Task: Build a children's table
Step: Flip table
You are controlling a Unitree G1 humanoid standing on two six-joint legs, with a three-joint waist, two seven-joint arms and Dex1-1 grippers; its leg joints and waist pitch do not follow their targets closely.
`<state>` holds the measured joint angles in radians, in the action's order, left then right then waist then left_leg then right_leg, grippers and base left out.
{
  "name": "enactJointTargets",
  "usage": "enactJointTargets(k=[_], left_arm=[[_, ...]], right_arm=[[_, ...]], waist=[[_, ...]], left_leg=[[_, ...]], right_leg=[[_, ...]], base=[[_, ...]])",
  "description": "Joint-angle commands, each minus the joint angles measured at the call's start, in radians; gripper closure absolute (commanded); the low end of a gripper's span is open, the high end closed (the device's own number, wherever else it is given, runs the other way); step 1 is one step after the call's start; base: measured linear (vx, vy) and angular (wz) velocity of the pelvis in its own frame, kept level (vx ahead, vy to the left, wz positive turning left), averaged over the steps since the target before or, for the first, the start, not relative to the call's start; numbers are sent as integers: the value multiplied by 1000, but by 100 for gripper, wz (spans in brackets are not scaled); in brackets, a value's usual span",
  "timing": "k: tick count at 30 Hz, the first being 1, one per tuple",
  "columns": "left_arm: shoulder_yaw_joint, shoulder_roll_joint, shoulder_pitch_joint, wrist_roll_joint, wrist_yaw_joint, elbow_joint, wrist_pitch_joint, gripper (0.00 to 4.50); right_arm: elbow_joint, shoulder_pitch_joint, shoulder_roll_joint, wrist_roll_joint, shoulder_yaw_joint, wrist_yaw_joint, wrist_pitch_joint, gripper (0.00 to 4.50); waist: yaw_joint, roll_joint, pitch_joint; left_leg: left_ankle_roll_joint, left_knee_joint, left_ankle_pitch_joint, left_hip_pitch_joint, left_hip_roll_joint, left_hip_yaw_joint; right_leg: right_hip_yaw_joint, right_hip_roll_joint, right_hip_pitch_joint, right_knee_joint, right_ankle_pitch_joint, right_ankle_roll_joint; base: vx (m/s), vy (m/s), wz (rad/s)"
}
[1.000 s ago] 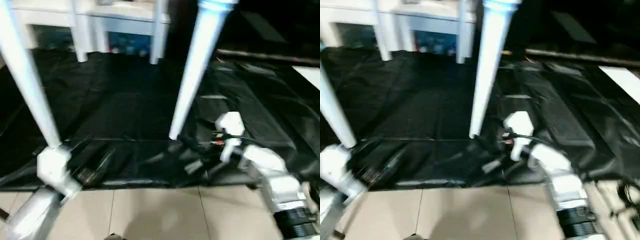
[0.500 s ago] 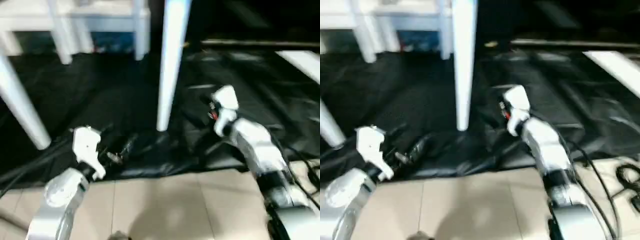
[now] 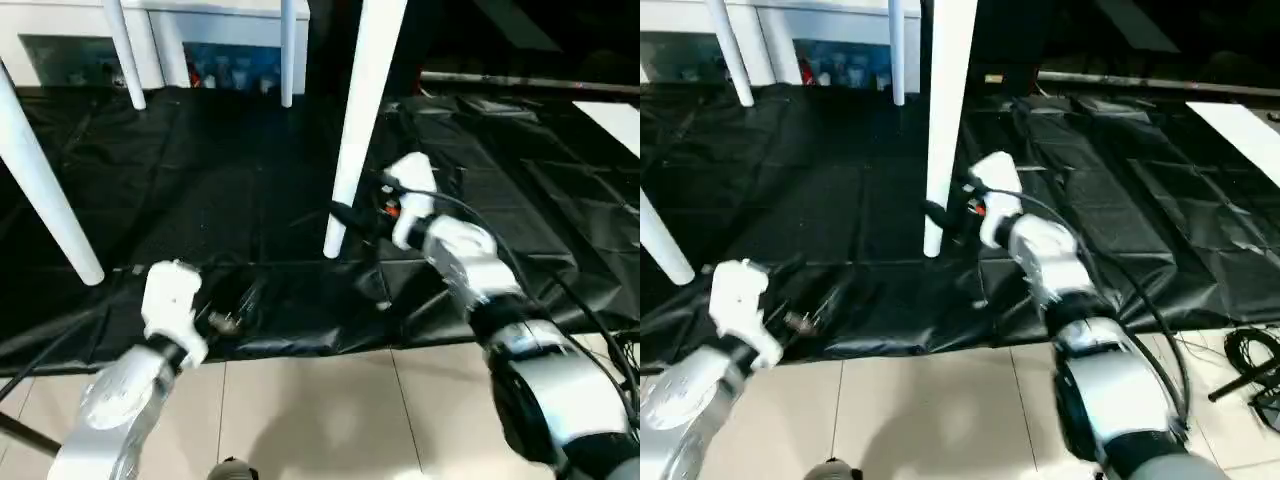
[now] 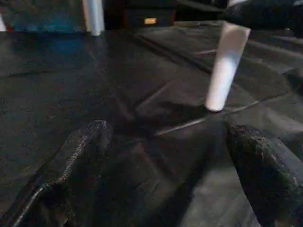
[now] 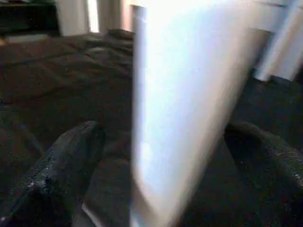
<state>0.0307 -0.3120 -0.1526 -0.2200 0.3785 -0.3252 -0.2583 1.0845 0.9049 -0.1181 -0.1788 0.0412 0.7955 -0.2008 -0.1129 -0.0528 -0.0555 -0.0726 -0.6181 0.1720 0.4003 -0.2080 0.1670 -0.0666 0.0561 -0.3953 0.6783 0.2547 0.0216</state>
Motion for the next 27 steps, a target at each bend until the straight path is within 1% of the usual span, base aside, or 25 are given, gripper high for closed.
enactJointTargets(k=[1,2,3,4,5,8,9,11,12,13,14,15,16,17,18,19,20,21,22,23,24,25,26,27], left_arm=[[-3,-11,-12,-20,25,-40,-10,10],[-3,-16,-18,-33,38,-47,-13,10],[-1,-24,-23,-37,48,-48,-10,10],[7,-26,-22,-32,44,-40,-8,10],[7,-26,-22,-32,44,-40,-8,10],[19,-25,-17,-18,28,-27,-3,10],[24,-21,-11,-9,15,-19,-1,10],[26,-14,-3,0,-2,-14,3,10],[26,-12,-2,4,-8,-12,3,10],[32,-4,2,25,-41,0,11,10],[38,4,6,27,-58,5,10,10],[44,12,9,30,-74,11,9,10],[66,44,25,41,-140,21,-10,10],[73,55,30,44,-161,22,-20,10],[78,66,36,66,-195,24,-21,10],[82,78,42,92,-234,27,-16,10],[82,88,45,116,-264,32,-9,10],[81,94,54,144,-295,32,-14,10],[74,98,63,180,-324,28,-4,10],[72,99,64,187,-329,26,-1,10],[65,104,68,209,-342,22,25,10],[64,115,71,221,-357,19,45,10],[59,118,70,232,-365,18,53,10],[56,120,70,242,-374,18,63,10]], right_arm=[[14,8,6,1,20,100,7,0],[6,3,11,-6,27,148,24,0],[-15,-11,15,-13,46,231,47,0],[-19,-17,17,-14,54,273,51,0],[-19,-17,17,-14,54,273,51,0],[-4,-17,18,-7,55,301,38,0],[7,-18,16,-4,50,302,25,0],[15,-21,9,-8,36,306,16,0],[15,-23,6,-7,34,301,11,0],[6,-34,-2,-5,17,265,-12,0],[-9,-43,-7,-10,7,249,-17,0],[-23,-53,-11,-15,-1,235,-22,0],[-116,-106,-22,-51,-27,221,-2,0],[-154,-128,-25,-63,-36,227,10,0],[-238,-178,-29,-79,-41,228,35,0],[-343,-241,-32,-104,-48,226,82,0],[-421,-292,-34,-122,-53,222,117,0],[-517,-356,-39,-137,-54,209,160,0],[-643,-446,-47,-152,-50,187,219,0],[-668,-463,-49,-155,-49,182,231,0],[-749,-526,-51,-161,-48,153,261,0],[-807,-577,-47,-160,-52,109,267,0],[-829,-602,-38,-143,-62,64,251,0],[-840,-614,-31,-127,-72,27,239,0]], waist=[[-4,12,57],[-3,12,58],[-2,11,56],[-2,11,56],[-1,12,55],[-1,12,57],[-1,19,57],[-2,16,57],[-2,19,58],[-1,18,57],[-2,17,57],[-4,14,56],[-6,15,55],[-6,15,55],[-9,10,56],[-12,6,56],[-8,3,54],[-9,3,53],[-10,3,56],[-10,3,56],[-14,4,57],[-17,0,60],[-18,6,59],[-14,1,59]], left_leg=[[23,82,204,-24,-38,-6],[24,80,206,-24,-37,-6],[25,82,212,-23,-37,-6],[26,83,217,-22,-38,-7],[23,85,228,-24,-39,-7],[13,85,227,-26,-39,-8],[9,85,224,-27,-39,-8],[7,84,230,-29,-39,-7],[3,85,232,-28,-40,-7],[0,85,239,-29,-40,-7],[-1,85,237,-29,-40,-7],[-4,85,237,-30,-40,-6],[-6,86,235,-31,-40,-6],[-6,86,235,-31,-40,-6],[-1,87,232,-30,-39,-8],[5,88,229,-31,-39,-9],[6,91,234,-28,-38,-11],[4,95,248,-29,-38,-12],[-1,97,264,-38,-36,-12],[-1,97,264,-38,-36,-12],[5,97,212,-37,-37,-13],[6,95,194,-35,-36,-12],[3,98,199,-36,-36,-12],[-2,99,205,-33,-35,-12]], right_leg=[[56,81,42,-91,17,202],[55,79,42,-89,15,204],[55,77,42,-90,15,203],[55,77,43,-91,19,200],[55,79,41,-92,28,198],[56,82,41,-92,33,202],[56,82,40,-91,27,206],[57,81,39,-93,29,208],[56,81,40,-92,25,208],[56,80,38,-93,29,205],[56,81,39,-93,30,203],[57,82,40,-95,34,199],[58,79,42,-96,27,187],[58,79,42,-96,27,187],[57,77,47,-99,22,166],[58,77,48,-100,22,147],[56,77,49,-101,41,142],[55,79,52,-107,70,135],[56,81,50,-115,123,120],[56,81,50,-115,123,120],[58,77,49,-117,72,101],[57,78,50,-117,48,98],[56,80,49,-118,49,101],[55,79,50,-119,60,103]], base=[[0,0,0],[0,0,0],[0,0,0],[0,0,0],[0,0,0],[0,0,0],[0,0,0],[0,0,0],[0,0,0],[0,0,0],[0,0,0],[0,0,0],[0,0,0],[0,0,0],[0,0,0],[0,0,0],[0,0,0],[0,0,0],[0,0,0],[0,0,0],[0,0,0],[0,0,0],[0,0,0],[0,0,0]])
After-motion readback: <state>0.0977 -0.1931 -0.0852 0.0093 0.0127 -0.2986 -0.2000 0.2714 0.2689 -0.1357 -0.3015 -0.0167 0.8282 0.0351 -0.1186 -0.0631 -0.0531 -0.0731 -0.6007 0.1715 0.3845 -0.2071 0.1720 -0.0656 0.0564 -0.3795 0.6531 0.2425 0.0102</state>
